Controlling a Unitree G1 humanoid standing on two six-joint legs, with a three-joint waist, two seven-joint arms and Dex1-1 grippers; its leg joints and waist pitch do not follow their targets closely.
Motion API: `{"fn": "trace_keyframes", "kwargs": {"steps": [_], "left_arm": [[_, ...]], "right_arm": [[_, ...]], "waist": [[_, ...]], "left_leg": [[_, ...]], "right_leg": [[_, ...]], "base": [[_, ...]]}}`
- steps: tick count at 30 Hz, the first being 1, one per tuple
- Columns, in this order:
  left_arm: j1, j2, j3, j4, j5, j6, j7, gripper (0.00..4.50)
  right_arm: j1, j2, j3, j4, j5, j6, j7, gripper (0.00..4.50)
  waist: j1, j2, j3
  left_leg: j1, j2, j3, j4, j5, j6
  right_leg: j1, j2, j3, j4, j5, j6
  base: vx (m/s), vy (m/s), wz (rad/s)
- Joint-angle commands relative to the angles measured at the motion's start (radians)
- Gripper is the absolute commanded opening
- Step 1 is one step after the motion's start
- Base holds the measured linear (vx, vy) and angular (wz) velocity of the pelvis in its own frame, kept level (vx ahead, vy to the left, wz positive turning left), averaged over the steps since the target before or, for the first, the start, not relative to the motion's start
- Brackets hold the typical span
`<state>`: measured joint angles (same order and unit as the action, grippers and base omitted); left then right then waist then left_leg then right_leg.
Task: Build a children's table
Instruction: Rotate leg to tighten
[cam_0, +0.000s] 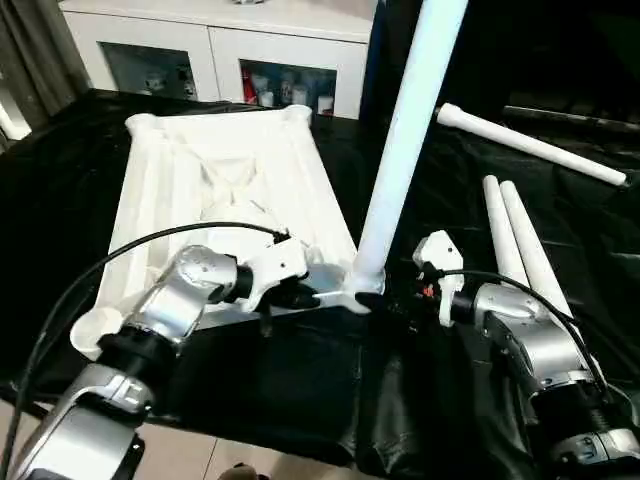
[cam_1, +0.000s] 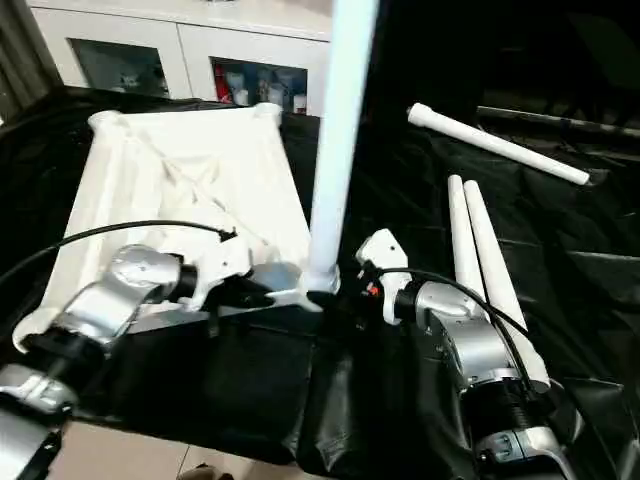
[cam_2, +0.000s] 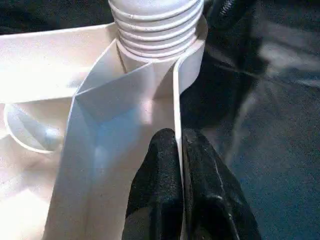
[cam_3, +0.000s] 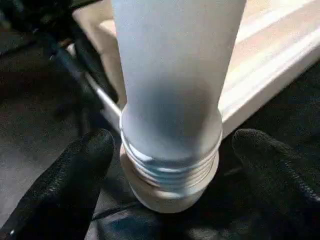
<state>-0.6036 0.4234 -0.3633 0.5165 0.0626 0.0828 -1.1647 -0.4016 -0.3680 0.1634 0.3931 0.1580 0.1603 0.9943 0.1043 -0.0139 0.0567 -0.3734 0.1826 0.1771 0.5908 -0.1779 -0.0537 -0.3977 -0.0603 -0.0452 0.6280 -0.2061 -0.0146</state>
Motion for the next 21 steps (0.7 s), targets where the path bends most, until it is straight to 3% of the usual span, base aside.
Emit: {"fn": "trace_keyframes", "kwargs": {"steps": [1, 8, 12, 15, 21], "left_arm": [[0.012, 0.006, -0.032, -0.008, 0.020, 0.002, -0.024, 0.03], [0.018, 0.009, -0.026, -0.009, 0.012, 0.003, -0.017, 0.03], [0.024, 0.007, -0.019, -0.016, 0.010, 0.011, -0.018, 0.03], [0.024, 0.006, -0.018, -0.014, 0.010, 0.010, -0.017, 0.03], [0.027, 0.010, -0.018, -0.016, 0.011, 0.010, -0.019, 0.00]], "right_arm": [[-0.003, -0.013, 0.011, -0.025, -0.010, -0.009, 0.020, 4.21], [-0.026, 0.009, 0.006, 0.016, -0.019, -0.045, 0.002, 4.21], [-0.042, 0.026, 0.000, 0.030, -0.006, -0.052, -0.006, 4.21], [-0.049, 0.032, -0.003, 0.041, -0.010, -0.059, -0.011, 4.21], [-0.049, 0.036, 0.003, 0.061, -0.014, -0.077, -0.001, 3.76]], "waist": [[0.001, 0.003, -0.066], [0.006, -0.002, -0.067], [0.006, 0.001, -0.066], [0.006, 0.002, -0.069], [0.007, 0.001, -0.068]], "left_leg": [[0.016, 0.051, -0.015, -0.066, -0.179, 0.029], [0.014, 0.049, -0.015, -0.065, -0.163, 0.028], [0.016, 0.051, -0.015, -0.067, -0.176, 0.023], [0.015, 0.049, -0.015, -0.065, -0.154, 0.026], [0.014, 0.049, -0.014, -0.065, -0.160, 0.031]], "right_leg": [[0.051, -0.084, 0.046, -0.072, -0.075, -0.243], [0.053, -0.085, 0.046, -0.070, -0.064, -0.241], [0.049, -0.086, 0.046, -0.072, -0.095, -0.237], [0.051, -0.084, 0.046, -0.067, -0.053, -0.240], [0.052, -0.085, 0.045, -0.069, -0.060, -0.242]], "base": [[0.000, 0.000, 0.00], [0.000, 0.000, 0.00], [0.000, 0.000, 0.00], [0.000, 0.000, 0.00], [0.000, 0.000, 0.00]]}}
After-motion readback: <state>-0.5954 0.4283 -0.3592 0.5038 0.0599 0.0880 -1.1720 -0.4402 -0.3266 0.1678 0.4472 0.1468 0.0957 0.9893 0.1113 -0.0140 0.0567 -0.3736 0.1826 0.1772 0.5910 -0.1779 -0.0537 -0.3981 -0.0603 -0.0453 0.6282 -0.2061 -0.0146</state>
